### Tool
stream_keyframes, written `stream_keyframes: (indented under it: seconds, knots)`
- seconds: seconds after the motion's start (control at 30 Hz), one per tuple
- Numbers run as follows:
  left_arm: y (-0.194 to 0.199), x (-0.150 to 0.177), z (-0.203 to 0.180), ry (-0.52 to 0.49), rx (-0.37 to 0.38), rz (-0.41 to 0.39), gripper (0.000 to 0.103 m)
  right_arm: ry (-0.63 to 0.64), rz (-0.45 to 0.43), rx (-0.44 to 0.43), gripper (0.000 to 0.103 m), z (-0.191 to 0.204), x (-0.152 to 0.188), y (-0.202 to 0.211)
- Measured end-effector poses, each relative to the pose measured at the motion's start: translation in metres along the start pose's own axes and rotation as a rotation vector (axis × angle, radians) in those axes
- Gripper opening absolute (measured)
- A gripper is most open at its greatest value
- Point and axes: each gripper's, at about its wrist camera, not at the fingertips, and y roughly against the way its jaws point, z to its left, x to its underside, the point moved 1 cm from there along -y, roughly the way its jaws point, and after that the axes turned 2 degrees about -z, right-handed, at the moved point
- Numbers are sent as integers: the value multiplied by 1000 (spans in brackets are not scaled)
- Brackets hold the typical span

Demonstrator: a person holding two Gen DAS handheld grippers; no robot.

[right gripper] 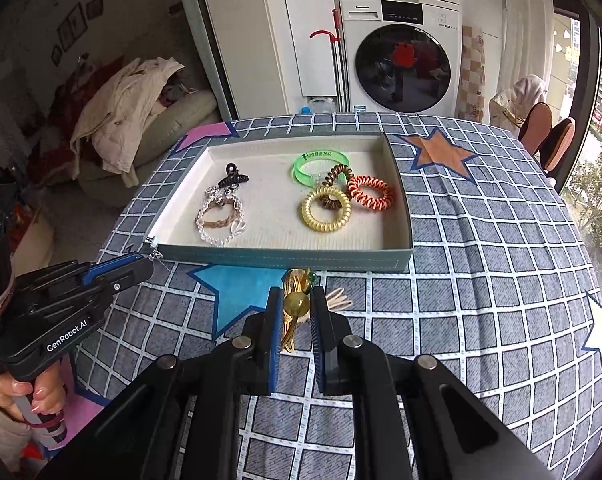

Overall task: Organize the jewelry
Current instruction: 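Carry the silver charm with the left tool while the right tool carries the yellow keychain into the tray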

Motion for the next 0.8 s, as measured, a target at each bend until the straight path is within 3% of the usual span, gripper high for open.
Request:
stream_keyframes:
  seconds: [0.43, 0.8]
  knots:
    - [-26, -44, 15, 15, -43, -20, 32, -25, -31, -29, 15, -2, -50, -30]
    - [-60, -63, 12, -4, -91, -11, 32, -60, 2, -34, 15, -9, -67, -72]
